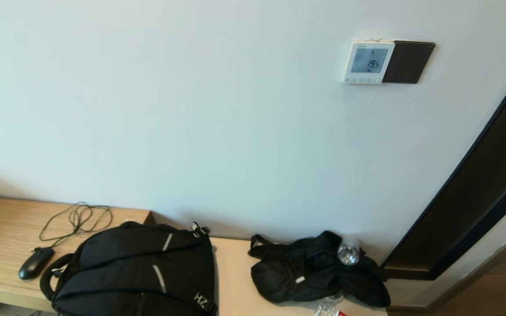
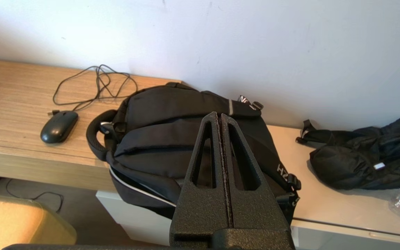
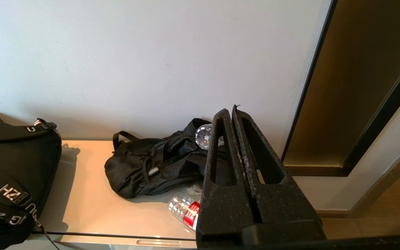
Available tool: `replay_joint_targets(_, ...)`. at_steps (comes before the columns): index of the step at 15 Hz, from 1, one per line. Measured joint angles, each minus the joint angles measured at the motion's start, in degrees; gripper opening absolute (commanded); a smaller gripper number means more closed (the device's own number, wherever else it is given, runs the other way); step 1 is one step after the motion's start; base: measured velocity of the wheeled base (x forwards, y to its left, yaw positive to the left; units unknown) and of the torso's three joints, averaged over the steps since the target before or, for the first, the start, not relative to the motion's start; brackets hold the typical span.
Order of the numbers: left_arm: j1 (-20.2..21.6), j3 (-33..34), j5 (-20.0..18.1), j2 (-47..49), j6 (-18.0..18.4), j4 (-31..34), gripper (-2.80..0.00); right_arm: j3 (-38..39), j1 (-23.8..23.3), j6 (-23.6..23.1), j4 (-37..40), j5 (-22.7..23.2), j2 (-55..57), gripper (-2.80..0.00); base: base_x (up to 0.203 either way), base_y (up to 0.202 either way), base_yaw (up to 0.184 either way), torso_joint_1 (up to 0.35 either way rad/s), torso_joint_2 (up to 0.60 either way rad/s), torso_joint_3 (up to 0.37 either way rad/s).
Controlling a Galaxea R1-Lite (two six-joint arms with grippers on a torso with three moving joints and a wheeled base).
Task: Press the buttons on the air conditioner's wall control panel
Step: Turn off the central air conditioner
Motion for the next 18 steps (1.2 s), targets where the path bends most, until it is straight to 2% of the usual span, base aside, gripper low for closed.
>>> replay_joint_targets(18, -0.02, 0.0, -0.01, 0.0, 0.0, -0.01, -2.8, 0.0, 0.0, 0.06, 0.0, 0.0, 0.02, -2.8, 0.0, 0.0, 0.0, 0.0, 0.0, 0.0)
